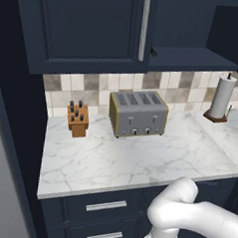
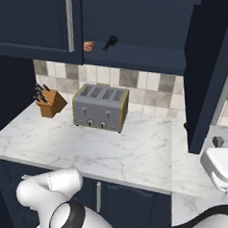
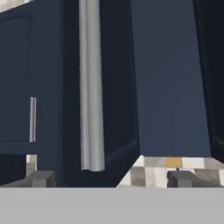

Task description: Pick up the bar soap and dish brush from the sink, and place them back in the cabinet, and close the cabinet doors.

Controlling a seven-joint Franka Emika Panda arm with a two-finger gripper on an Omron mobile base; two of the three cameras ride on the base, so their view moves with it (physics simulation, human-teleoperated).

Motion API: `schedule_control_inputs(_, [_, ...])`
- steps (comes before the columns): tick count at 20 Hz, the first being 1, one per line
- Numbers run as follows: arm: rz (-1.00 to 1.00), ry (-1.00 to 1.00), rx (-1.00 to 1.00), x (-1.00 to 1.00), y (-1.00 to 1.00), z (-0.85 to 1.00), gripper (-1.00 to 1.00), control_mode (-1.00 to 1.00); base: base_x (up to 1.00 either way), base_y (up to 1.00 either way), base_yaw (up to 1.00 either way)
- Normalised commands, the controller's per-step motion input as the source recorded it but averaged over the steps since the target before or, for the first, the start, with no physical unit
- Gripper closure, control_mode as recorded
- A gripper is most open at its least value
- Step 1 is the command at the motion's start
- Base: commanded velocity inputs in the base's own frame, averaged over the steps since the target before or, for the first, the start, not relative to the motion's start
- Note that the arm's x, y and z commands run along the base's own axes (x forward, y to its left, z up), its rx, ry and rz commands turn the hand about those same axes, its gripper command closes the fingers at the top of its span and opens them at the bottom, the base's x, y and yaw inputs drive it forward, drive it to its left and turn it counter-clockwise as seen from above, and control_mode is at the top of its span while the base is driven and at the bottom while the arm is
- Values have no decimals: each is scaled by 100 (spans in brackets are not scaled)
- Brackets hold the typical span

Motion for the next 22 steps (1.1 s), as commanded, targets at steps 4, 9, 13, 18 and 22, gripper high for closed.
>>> schedule_control_inputs(4, [5,0,0,17,-10,-2,-100,-100,0,0,0])
schedule_control_inputs(9, [8,0,0,12,-2,-12,-100,-100,0,0,0])
schedule_control_inputs(13, [8,0,0,17,0,-11,-100,-100,0,0,0])
schedule_control_inputs(18, [7,0,0,18,0,-2,-100,-100,0,0,0])
schedule_control_inputs(22, [7,0,0,6,0,0,-100,-100,0,0,0])
